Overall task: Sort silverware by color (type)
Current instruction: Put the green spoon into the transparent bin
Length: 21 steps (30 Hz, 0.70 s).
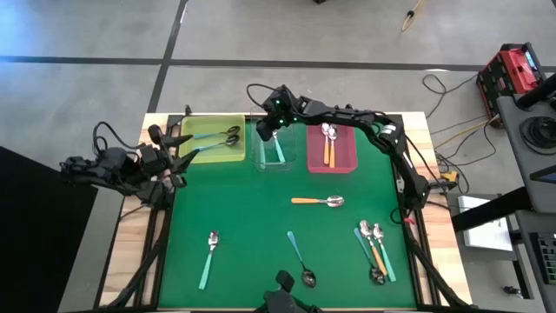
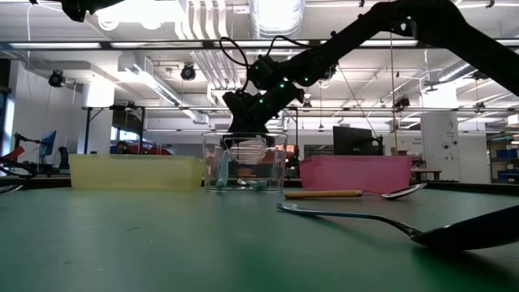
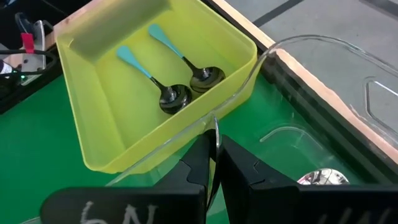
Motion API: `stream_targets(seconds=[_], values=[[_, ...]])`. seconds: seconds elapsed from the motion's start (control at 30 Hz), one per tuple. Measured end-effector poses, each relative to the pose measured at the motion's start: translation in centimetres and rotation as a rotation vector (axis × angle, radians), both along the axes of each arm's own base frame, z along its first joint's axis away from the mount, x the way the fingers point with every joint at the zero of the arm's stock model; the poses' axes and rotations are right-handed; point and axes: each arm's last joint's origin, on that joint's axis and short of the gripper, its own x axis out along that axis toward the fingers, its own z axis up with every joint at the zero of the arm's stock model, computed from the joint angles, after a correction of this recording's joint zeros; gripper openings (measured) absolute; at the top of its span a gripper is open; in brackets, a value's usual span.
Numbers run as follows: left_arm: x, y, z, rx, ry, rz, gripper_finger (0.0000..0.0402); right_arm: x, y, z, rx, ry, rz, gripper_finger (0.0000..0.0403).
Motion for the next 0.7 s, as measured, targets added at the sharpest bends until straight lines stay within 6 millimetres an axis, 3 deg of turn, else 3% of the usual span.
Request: stream_targets(seconds=[0.7], values=[[0.0, 0.0, 0.0, 0.0, 0.0, 0.0, 0.0194, -0.01, -0.09, 0.0, -0.018, 0.005, -0.024, 0.0013]])
